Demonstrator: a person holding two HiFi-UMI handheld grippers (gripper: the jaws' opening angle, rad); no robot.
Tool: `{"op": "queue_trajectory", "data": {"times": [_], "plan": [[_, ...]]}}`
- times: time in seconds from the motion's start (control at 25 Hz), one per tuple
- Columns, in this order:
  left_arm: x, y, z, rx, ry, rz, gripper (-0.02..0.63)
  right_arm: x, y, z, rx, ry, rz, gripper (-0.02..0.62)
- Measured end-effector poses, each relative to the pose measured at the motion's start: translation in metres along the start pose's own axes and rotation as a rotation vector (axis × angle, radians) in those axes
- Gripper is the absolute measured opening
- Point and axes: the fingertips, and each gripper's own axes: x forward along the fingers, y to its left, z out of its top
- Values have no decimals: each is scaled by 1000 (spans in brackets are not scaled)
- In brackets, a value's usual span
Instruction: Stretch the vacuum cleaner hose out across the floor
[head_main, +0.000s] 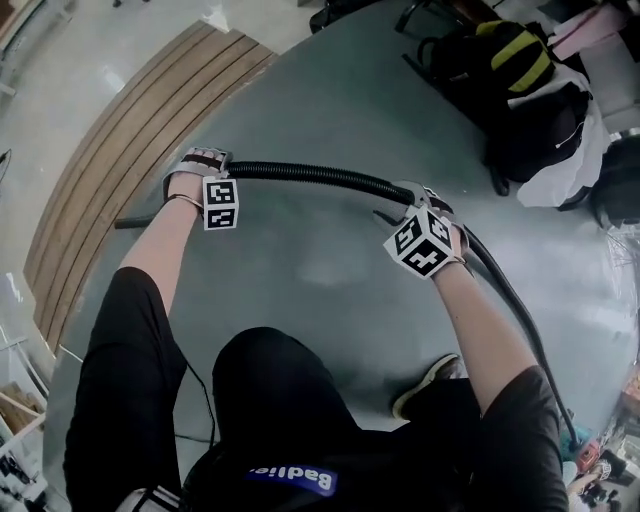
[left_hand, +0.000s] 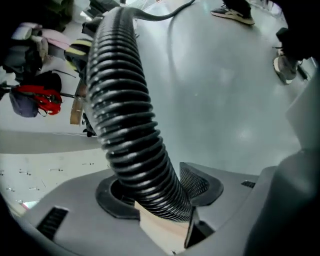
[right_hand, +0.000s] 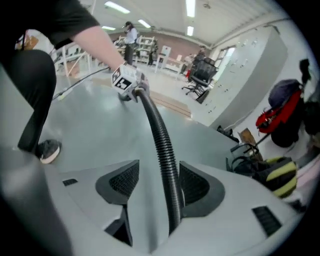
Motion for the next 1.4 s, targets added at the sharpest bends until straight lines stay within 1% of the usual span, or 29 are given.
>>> {"op": "queue_trajectory", "data": {"times": [0.08,0.12,0.16,0.24,0.28,0.36,0.4,0.44,0.48,0.56,0.64,0.68,0.76,0.84,0.92,1.0,1.08,1.12,1.16,1.2,1.28,1.32,1.4], "plan": [[18,-10,-18,-11,25,-81,245,-6,-16,-6,173,-47,-25,249],[27,-19,-24,-17,34,-130,245,-11,-24,-13,244,-52,-43,255],[36,-28,-28,-29,42,-178,249,-16,-31,-21,288,-46,-62,255],[53,-45,-30,-79,44,-248,271,-26,-39,-41,312,-15,-93,255],[61,-51,-28,-118,36,-273,283,-31,-42,-50,312,2,-104,255],[70,-61,-23,-217,9,-324,351,-40,-44,-69,316,26,-114,255],[73,-65,-20,-263,-4,-347,375,-43,-45,-79,318,37,-117,255],[73,-67,-18,-298,-17,-362,383,-46,-45,-88,309,50,-120,255],[72,-68,-15,-319,-33,-368,398,-47,-44,-96,288,63,-122,255],[64,-67,-10,-324,-73,-361,399,-46,-42,-105,233,71,-118,255],[51,-63,-7,-317,-119,-351,399,-41,-43,-104,222,35,-108,255],[42,-58,-7,-330,-142,-352,399,-37,-45,-99,231,4,-102,255],[23,-46,-14,-391,-160,-349,399,-30,-51,-87,243,-60,-89,255],[-1,-31,-16,-478,-163,-318,399,-27,-56,-79,228,-119,-70,255],[-26,-16,5,-578,-200,-276,399,-28,-65,-78,218,-175,-52,255],[-53,5,38,-686,-275,-221,397,-29,-78,-79,228,-242,-31,255],[-84,37,78,-817,-394,-159,397,-26,-91,-81,251,-308,1,255],[-101,58,102,-874,-470,-132,397,-26,-97,-85,273,-332,15,255],[-119,80,127,-915,-550,-112,397,-28,-104,-90,304,-351,26,255],[-137,100,154,-936,-626,-101,397,-33,-110,-94,340,-372,34,255],[-174,132,201,-925,-746,-95,397,-46,-128,-95,416,-419,37,255],[-192,145,219,-903,-788,-94,397,-53,-138,-92,448,-439,31,255],[-226,160,250,-856,-847,-104,397,-71,-149,-88,499,-457,12,255]]}}
